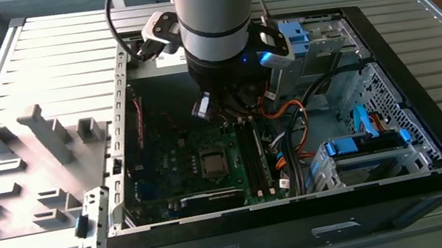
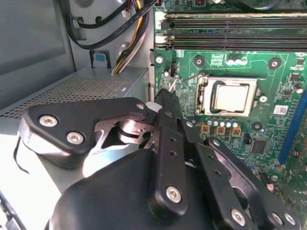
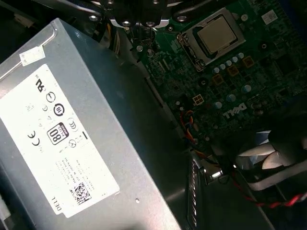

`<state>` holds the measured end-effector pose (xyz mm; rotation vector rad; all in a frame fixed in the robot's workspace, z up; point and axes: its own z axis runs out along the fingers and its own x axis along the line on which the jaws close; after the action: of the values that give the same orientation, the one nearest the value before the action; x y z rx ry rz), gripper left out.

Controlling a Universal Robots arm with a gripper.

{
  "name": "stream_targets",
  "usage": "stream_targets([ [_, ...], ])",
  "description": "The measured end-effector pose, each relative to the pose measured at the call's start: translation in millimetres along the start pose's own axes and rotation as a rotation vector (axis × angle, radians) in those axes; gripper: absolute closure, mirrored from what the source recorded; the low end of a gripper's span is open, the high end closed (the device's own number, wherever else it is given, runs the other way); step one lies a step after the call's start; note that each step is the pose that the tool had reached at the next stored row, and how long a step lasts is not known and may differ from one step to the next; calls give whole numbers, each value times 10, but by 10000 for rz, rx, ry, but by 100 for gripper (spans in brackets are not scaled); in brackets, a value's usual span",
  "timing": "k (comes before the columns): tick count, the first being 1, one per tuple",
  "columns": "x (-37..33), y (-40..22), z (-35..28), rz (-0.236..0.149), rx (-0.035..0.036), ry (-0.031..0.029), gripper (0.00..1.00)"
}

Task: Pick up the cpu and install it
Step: 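Install the first cpu locking lever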

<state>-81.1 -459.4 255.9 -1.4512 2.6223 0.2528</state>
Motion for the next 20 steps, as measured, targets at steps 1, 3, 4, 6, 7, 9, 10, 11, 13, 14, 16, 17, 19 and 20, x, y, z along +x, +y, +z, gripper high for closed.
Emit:
stream_targets([
  [1, -4, 0, 4, 0, 0, 0, 89],
  [3, -12, -2, 8, -1, 0, -1, 89],
  [4, -16, -4, 10, -1, -1, 0, 89],
  [6, -26, -9, 14, -2, -1, -1, 89],
  [7, -31, -11, 17, -1, -1, 0, 89],
  [9, -41, -22, 29, -1, -1, -2, 89],
  [10, -46, -30, 37, -1, -1, -1, 89],
  [11, -50, -34, 47, -2, -1, -1, 89],
  [13, -56, -35, 65, 0, -1, 0, 89],
  [14, -59, -35, 72, 0, -1, -1, 89],
  [16, -65, -33, 86, -2, -1, -3, 89],
  [17, -68, -31, 91, -1, -1, -2, 89],
  [19, -74, -26, 103, -1, -1, -1, 89],
  [20, -78, -24, 111, -1, -1, -1, 89],
])
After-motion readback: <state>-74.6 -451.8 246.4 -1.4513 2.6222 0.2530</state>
